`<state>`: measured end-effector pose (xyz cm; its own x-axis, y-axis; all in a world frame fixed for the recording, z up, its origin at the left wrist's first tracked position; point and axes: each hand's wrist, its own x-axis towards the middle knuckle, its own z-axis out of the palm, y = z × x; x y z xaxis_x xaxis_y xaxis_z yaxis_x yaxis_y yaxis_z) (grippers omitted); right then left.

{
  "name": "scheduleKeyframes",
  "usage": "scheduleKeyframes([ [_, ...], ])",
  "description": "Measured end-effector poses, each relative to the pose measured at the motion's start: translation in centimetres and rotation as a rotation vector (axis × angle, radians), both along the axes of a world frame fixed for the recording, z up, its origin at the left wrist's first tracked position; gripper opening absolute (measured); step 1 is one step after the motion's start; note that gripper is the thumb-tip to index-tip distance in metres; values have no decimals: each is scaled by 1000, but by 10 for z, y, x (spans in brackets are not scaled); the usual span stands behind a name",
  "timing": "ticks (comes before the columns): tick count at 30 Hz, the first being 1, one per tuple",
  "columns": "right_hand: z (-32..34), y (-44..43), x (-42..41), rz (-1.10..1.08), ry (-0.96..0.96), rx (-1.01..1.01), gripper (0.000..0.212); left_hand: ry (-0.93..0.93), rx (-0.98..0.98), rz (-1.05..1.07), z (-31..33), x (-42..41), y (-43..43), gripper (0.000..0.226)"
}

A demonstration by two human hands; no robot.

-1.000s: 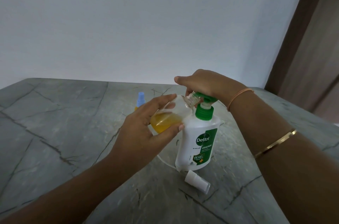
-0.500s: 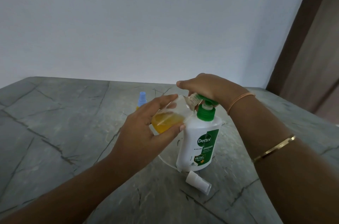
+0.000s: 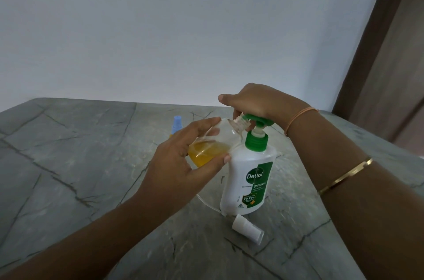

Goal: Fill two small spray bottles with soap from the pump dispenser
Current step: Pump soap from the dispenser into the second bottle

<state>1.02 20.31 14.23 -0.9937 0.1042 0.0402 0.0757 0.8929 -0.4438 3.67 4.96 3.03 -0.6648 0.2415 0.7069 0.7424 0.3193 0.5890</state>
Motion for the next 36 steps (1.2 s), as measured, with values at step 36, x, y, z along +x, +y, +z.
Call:
scheduleKeyframes([
  [36,-8,3,1,-37,-6,-48,45,-27,-19,-3,-1,2,1,49],
])
